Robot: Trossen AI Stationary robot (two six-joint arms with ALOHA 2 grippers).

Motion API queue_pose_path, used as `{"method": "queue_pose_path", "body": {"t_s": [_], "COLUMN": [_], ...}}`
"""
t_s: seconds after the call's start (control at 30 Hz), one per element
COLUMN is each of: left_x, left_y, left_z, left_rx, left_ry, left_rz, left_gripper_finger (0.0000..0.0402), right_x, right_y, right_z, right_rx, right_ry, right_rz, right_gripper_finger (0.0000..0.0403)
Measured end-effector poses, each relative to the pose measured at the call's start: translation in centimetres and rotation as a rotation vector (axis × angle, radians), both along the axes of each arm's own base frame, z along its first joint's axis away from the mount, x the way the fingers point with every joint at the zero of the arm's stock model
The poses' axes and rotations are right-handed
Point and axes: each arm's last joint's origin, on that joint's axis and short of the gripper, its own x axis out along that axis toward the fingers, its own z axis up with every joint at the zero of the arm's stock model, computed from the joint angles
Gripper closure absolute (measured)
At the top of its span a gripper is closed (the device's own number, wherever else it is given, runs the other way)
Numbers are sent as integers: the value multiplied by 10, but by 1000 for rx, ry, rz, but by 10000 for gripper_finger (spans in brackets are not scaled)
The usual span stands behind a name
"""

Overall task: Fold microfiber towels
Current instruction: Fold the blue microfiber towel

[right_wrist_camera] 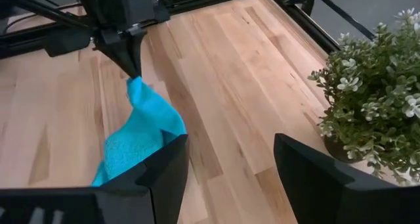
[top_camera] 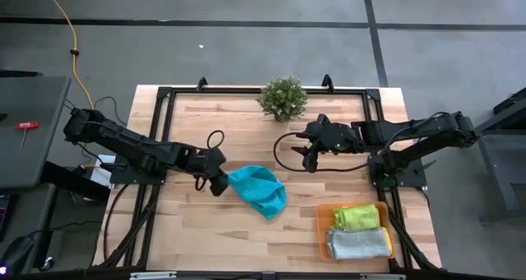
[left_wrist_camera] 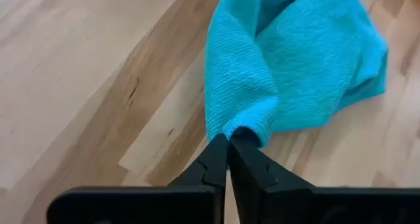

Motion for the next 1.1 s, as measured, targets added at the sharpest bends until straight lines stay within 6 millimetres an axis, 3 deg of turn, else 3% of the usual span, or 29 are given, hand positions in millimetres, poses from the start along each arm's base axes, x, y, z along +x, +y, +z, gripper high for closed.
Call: {"method": "queue_pose_path", "body": {"t_s": [0.23,0.5,0.67,0.77,0.97,1.1], "left_x": [-4,-11,-6,1,25,27], "left_y": [5,26,17,5,-23,-38], "left_z": [2,42,52,42,4,-21], "left_rx": [88,238,327,333,331,411], "left_ry": [27,-10,-99,-79,21,156], "left_rz": [-113,-214,-413,-533,-648,-691], "left_gripper_finger": [328,219,187,184,186,189], "right_x": [0,1,5,8,13,14], "right_y": [0,0,0,1,1,1], "right_z": [0,0,-4,-8,-15,-17], "right_rx": [13,10,6,5,2,1], "right_ry": [-7,-9,9,21,55,67], "right_rz": [-10,-13,-16,-16,-16,-15], "right_gripper_finger": [187,187,187,187,187,187]}}
